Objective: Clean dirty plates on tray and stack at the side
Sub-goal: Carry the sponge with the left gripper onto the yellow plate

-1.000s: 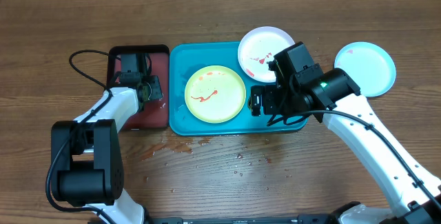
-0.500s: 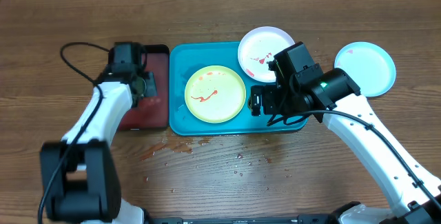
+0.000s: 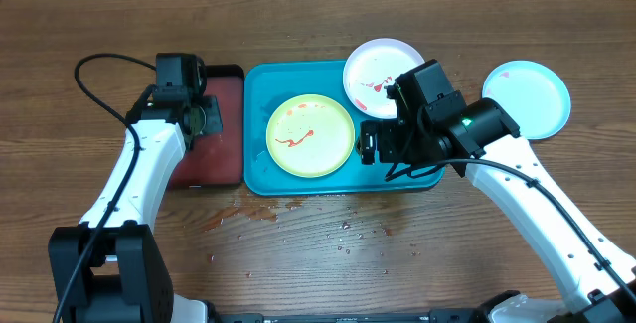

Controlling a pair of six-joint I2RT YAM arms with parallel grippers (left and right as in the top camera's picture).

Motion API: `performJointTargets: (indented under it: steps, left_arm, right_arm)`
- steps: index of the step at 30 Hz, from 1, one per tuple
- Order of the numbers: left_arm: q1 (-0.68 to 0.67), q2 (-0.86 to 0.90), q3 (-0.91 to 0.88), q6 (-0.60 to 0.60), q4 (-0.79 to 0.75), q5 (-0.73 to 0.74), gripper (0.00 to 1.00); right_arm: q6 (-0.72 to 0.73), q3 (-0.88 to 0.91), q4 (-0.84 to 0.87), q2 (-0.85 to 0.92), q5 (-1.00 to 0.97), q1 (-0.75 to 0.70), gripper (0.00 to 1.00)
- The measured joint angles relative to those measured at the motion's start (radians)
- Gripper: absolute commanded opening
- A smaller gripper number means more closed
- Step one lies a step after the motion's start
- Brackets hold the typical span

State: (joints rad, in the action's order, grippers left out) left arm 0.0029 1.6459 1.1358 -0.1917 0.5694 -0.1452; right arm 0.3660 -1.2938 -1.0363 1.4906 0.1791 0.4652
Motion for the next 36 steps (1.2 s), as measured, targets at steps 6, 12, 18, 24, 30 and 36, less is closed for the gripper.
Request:
performJointTargets:
  steps: [6, 12, 18, 24, 30, 36]
  left_arm:
    - [0.024, 0.000, -0.002, 0.000, 0.032, 0.021, 0.04]
    - [0.027, 0.000, -0.002, 0.001, 0.027, 0.013, 0.04]
    - [0.026, 0.000, -0.002, 0.001, 0.031, 0.042, 0.04]
    - [0.023, -0.002, -0.002, 0.000, 0.063, 0.072, 0.04]
    - [-0.009, -0.071, -0.002, 0.000, 0.071, 0.082, 0.04]
    - [-0.095, -0.187, -0.002, -0.002, 0.082, 0.106, 0.04]
  right_arm:
    - [0.000, 0.000, 0.005, 0.000, 0.000, 0.000, 1.00]
    - [0.000, 0.000, 0.027, 0.000, 0.000, 0.000, 1.00]
    - [-0.001, 0.000, 0.036, 0.006, -0.012, 0.000, 0.98]
    - [-0.002, 0.000, 0.077, 0.079, -0.022, 0.000, 0.81]
    - [0.014, 0.000, 0.134, 0.219, -0.027, 0.000, 0.63]
    - [0.066, 0.001, 0.198, 0.338, -0.054, 0.001, 0.43]
